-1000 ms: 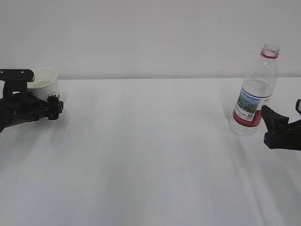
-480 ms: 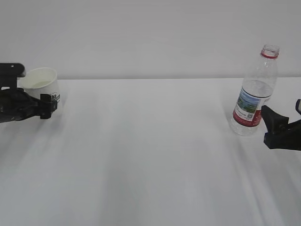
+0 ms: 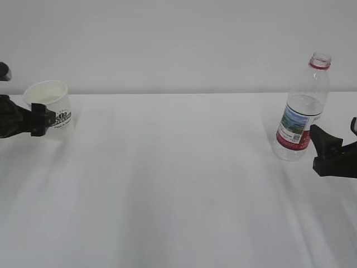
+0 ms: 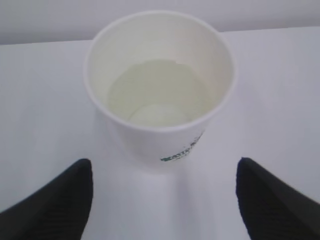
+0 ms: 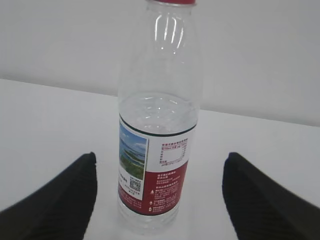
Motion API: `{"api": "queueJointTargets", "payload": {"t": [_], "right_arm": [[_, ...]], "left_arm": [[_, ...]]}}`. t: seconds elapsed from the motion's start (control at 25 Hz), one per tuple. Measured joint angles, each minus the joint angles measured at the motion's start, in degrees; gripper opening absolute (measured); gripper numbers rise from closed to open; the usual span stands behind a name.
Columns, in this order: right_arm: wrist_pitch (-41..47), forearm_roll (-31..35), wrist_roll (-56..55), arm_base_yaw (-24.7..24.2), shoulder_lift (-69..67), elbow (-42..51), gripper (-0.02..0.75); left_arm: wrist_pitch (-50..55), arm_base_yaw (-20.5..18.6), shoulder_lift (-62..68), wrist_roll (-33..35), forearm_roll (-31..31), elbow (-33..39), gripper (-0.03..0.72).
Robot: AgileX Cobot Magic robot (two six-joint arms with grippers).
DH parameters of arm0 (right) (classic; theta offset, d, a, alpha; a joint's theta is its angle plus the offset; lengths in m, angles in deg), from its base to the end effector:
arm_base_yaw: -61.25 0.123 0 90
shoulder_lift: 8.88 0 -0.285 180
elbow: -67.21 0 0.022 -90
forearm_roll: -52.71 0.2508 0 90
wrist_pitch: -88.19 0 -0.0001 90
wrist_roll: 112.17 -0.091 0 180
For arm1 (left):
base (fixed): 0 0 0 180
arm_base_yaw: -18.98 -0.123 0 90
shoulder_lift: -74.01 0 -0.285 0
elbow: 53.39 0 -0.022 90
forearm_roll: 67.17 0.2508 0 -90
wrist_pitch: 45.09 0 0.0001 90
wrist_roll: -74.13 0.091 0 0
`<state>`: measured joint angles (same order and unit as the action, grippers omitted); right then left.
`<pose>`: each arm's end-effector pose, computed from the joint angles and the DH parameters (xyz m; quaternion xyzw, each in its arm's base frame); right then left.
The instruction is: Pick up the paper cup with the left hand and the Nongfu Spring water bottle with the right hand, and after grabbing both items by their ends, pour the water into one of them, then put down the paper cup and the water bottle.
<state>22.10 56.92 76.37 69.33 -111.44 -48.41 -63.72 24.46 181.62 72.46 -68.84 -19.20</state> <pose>0.2278 0.0262 0.1446 -0.0788 0.7669 -0.0190 0.6366 0.3333 -0.0311 0.1613 0.0149 0.8794 -0.0321 0.4747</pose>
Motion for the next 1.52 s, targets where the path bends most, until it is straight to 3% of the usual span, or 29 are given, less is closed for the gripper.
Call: {"api": "queueJointTargets", "payload": {"t": [0.32, 0.72, 1.52], "right_arm": [[0.6, 0.1, 0.0, 0.0, 5.4, 0.0, 0.589], [9.9, 2.0, 0.0, 0.0, 18.4, 0.4, 0.589], [31.6, 2.6, 0.1, 0.0, 41.6, 0.9, 0.589]], "left_arm": [[0.2, 0.0, -10.6, 0.1, 1.7, 4.9, 0.638], [1.9, 0.0, -24.3, 0.1, 3.7, 5.9, 0.617], [24.2, 0.0, -52.2, 0.1, 6.4, 5.9, 0.591]]}}
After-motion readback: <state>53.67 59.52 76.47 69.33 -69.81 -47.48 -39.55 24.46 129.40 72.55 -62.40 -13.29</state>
